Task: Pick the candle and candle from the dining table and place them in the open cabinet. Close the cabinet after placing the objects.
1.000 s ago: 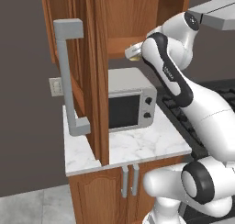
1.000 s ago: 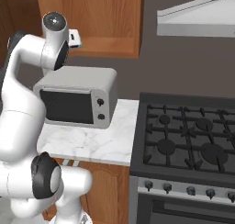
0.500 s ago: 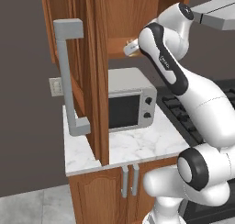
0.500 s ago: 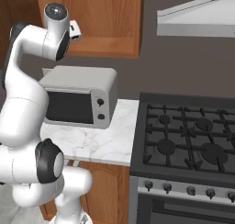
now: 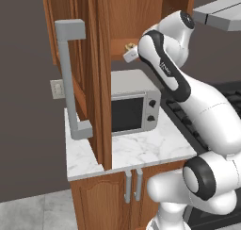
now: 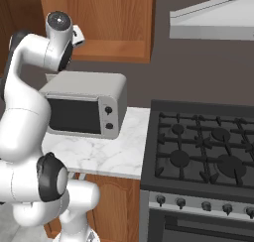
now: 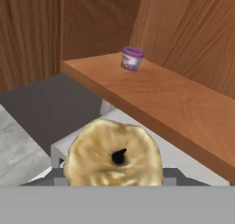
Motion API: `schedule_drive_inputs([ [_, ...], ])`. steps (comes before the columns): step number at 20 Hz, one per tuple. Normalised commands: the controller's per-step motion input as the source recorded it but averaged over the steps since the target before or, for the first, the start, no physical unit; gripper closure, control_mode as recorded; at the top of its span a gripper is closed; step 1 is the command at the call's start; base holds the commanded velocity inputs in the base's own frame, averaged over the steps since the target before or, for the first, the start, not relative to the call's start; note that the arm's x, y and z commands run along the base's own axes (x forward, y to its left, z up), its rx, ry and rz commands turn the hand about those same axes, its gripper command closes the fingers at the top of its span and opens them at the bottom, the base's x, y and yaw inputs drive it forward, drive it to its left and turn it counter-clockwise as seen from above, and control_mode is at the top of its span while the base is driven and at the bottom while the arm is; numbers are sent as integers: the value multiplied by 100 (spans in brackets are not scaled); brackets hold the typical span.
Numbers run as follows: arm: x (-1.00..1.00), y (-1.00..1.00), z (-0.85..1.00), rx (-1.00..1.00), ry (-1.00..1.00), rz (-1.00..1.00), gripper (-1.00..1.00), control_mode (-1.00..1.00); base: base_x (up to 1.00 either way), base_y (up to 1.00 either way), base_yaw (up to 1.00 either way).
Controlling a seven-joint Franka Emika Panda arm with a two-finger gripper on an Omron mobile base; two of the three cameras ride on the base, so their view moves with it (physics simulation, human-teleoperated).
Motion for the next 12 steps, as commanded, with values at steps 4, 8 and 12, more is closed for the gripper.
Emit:
schedule_drive_inputs([
  [4, 18, 9, -12, 0, -4, 0, 100, -100, 0, 0, 0],
  [8, 44, 3, -10, 1, 1, 0, 100, -100, 0, 0, 0],
  [12, 62, 0, -8, 5, 11, 0, 100, -100, 0, 0, 0],
])
